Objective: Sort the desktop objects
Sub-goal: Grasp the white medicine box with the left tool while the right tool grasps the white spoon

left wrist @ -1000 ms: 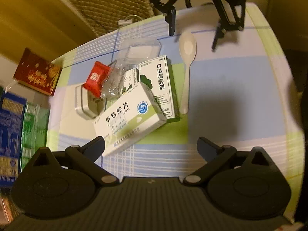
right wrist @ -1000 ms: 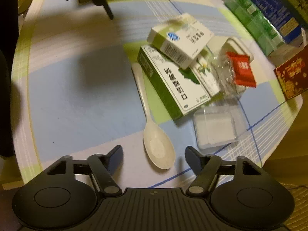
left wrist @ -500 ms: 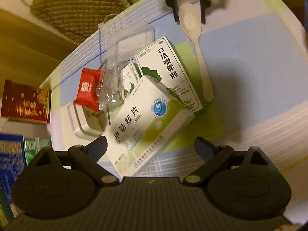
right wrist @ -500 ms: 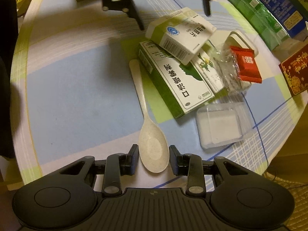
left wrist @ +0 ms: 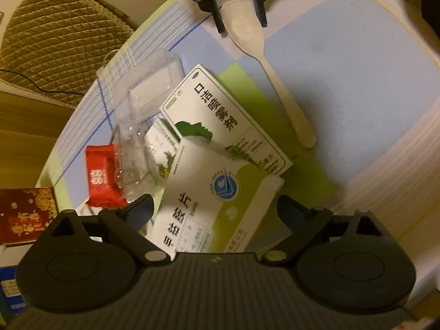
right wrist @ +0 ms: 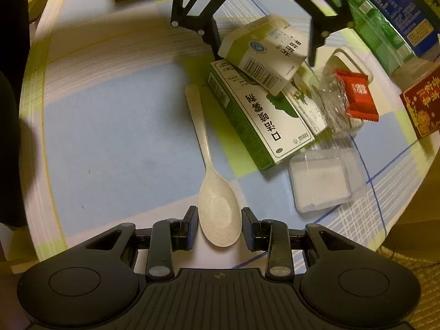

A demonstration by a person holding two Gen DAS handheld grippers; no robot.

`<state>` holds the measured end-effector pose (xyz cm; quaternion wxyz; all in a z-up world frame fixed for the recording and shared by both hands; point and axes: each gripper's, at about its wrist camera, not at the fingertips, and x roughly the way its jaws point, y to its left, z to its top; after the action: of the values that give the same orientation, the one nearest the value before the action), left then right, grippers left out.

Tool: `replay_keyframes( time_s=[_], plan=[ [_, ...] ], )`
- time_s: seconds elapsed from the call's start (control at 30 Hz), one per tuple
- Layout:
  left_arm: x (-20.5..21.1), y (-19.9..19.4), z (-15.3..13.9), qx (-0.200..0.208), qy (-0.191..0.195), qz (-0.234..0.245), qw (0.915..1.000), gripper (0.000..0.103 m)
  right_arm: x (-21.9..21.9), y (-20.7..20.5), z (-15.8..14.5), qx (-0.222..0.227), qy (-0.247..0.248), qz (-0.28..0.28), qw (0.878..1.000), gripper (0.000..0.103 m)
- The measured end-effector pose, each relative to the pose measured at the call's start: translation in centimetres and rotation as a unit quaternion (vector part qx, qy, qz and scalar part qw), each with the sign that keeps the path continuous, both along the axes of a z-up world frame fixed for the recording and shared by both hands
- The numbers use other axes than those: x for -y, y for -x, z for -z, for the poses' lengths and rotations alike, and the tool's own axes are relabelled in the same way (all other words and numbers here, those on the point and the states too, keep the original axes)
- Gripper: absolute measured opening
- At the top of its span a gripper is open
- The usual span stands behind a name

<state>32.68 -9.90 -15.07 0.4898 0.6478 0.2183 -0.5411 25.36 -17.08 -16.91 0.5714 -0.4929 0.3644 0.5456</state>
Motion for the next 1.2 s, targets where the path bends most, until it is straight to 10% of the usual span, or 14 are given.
replay_keyframes(
  time_s=[0.33, 0.63, 0.87, 1.2],
  plan=[
    [0.0, -0.5, -1.5, -0.049, -0.002, -0.172, 0.9838, 0.078, 0.1, 0.4, -0.2, -0.024, -0.010, 0.048, 0.999, 0.031],
    [-1.4, 0.3, -1.9, -0.112, 0.017, -0.349, 0.9301, 0.074, 1.2, 1.9, -1.2, -0.046, -0.034, 0.104, 0.993, 0.031],
    [-2.9, 3.7, -2.5, -0.196, 0.078, -0.448, 0.8692, 0.071, 2.6, 3.1, -1.8, -0.092, -0.059, 0.203, 0.973, 0.031],
    [-3.7, 8.1, -1.0, -0.136, 0.108, -0.420, 0.8909, 0.077, 4.2, 5.5, -1.1, -0.072, -0.091, 0.215, 0.970, 0.036]
  ],
)
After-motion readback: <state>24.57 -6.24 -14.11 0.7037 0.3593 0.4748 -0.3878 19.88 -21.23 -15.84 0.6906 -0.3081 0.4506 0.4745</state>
